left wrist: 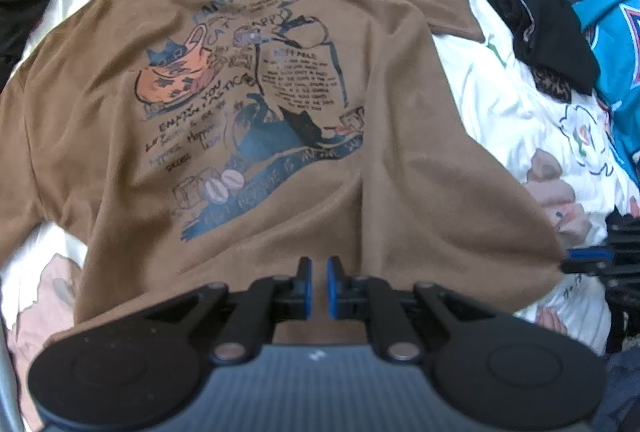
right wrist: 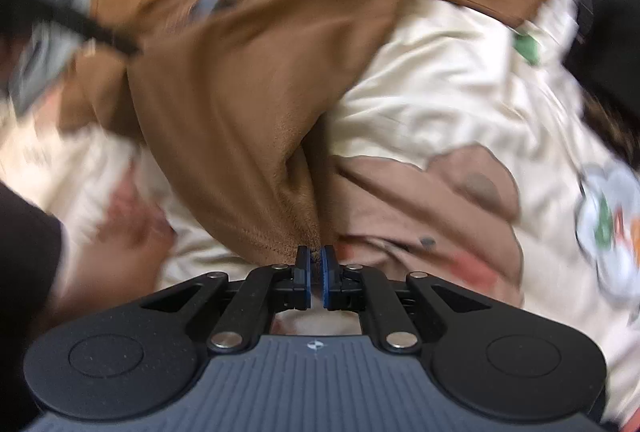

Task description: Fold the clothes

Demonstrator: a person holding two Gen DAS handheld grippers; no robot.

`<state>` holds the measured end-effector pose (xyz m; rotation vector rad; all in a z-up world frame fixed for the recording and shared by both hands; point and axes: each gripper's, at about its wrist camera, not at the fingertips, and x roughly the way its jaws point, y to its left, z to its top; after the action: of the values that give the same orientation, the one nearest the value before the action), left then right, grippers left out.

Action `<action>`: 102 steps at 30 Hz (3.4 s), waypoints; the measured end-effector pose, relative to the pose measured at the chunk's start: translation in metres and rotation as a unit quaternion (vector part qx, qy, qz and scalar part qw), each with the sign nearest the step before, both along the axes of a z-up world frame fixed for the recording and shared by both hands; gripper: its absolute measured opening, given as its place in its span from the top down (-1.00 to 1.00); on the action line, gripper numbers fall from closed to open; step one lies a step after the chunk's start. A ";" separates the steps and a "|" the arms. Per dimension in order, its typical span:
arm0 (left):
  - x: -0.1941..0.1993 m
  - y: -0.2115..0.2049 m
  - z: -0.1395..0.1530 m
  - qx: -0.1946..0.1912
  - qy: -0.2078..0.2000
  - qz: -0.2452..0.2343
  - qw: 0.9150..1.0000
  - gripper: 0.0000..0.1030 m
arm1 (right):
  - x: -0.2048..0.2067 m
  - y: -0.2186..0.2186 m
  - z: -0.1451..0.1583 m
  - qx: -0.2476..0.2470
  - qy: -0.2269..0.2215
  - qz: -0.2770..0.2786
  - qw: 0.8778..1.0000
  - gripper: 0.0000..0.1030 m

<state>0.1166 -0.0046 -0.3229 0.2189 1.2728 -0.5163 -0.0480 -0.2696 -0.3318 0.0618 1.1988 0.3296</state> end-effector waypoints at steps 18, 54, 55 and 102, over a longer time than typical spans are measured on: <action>-0.002 0.047 0.013 0.027 -0.015 0.035 0.999 0.84 | -0.004 -0.084 -0.027 0.060 0.045 -0.191 0.979 0.95; -0.039 0.154 0.026 0.074 -0.041 0.170 0.982 0.65 | 0.001 -0.069 -0.016 0.000 0.030 -0.154 0.988 0.91; -0.041 0.158 0.022 0.072 -0.036 0.174 0.981 0.56 | 0.003 -0.069 -0.013 -0.009 0.029 -0.159 0.987 0.91; -0.090 0.175 -0.025 -0.047 -0.003 0.106 0.993 -0.11 | 0.059 -0.085 -0.037 -0.135 0.080 -0.086 0.984 0.90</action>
<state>0.0269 0.1703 -0.3479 0.0058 1.2455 -0.3916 0.0106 -0.3547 -0.3691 -0.0440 1.3787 0.0079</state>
